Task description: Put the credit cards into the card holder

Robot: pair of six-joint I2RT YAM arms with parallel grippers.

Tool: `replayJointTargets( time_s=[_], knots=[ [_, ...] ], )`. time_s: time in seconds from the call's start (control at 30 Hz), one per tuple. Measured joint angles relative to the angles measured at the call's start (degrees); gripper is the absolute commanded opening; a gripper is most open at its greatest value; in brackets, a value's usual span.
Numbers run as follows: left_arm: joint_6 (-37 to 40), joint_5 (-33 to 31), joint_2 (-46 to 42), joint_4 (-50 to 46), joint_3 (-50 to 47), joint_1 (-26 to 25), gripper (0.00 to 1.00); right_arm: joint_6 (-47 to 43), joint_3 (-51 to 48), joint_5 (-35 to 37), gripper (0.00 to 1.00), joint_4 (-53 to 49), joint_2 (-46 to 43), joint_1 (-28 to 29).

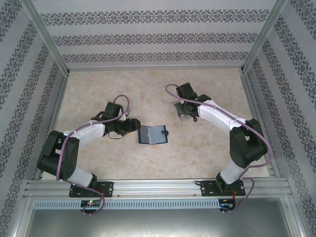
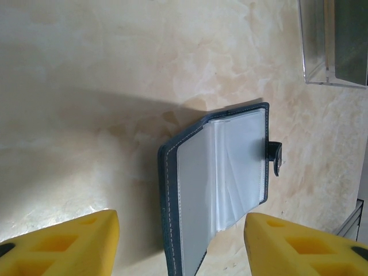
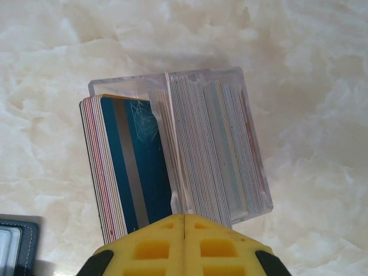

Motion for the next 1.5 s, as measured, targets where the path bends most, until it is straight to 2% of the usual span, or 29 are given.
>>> replayJointTargets(
  time_s=[0.4, 0.7, 0.97, 1.1, 1.5],
  knots=[
    [-1.79, 3.19, -0.02, 3.19, 1.16, 0.00, 0.60, 1.84, -0.02, -3.65, 0.00, 0.83, -4.92, -1.36],
    [-5.44, 7.17, 1.14, 10.99, 4.04, -1.90, 0.60, 4.98, -2.03, -9.60, 0.00, 2.36, -5.29, -4.13],
    [-10.29, 12.07, 4.22, 19.23, 5.31, -3.80, 0.62, 9.14, -5.97, -19.96, 0.00, 3.56, -12.70, -4.52],
    [-12.63, 14.64, 6.08, 22.40, 7.30, -3.82, 0.62, 12.26, -8.20, -27.45, 0.00, 5.79, -16.11, -5.49],
    [-17.53, 17.88, 8.15, 30.95, 9.44, -4.96, 0.57, 22.16, -12.76, -45.92, 0.00, 13.90, -18.03, -6.27]
  ],
)
